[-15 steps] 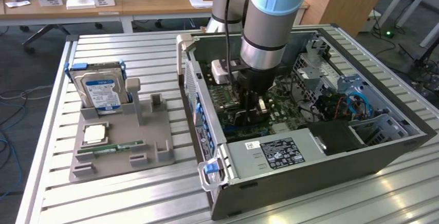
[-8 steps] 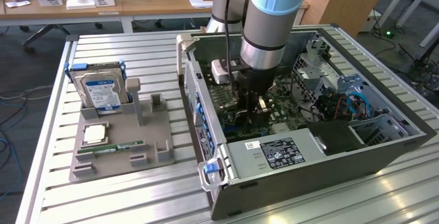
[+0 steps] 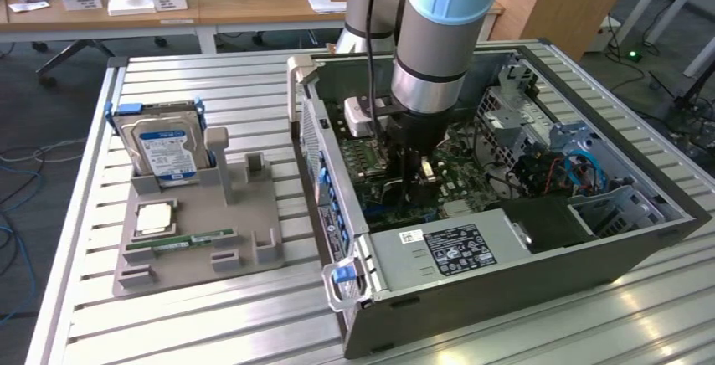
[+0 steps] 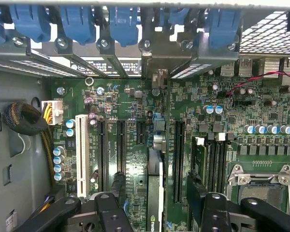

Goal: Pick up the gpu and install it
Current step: 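Insert the gpu into the slot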

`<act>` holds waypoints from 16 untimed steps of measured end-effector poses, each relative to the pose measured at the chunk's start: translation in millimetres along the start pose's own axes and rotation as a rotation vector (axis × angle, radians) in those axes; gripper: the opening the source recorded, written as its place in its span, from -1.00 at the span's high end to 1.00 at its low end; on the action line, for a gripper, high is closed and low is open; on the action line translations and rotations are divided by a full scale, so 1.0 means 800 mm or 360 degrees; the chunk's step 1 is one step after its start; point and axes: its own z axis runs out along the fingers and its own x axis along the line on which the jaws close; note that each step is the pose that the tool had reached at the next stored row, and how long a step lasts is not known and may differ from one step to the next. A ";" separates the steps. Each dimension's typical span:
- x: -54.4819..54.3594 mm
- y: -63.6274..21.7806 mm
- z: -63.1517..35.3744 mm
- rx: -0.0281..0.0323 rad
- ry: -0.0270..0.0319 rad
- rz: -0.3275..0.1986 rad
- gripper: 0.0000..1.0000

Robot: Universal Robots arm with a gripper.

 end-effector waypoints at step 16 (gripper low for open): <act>-0.001 -0.001 -0.024 -0.00001 0.00001 0.0000 -0.25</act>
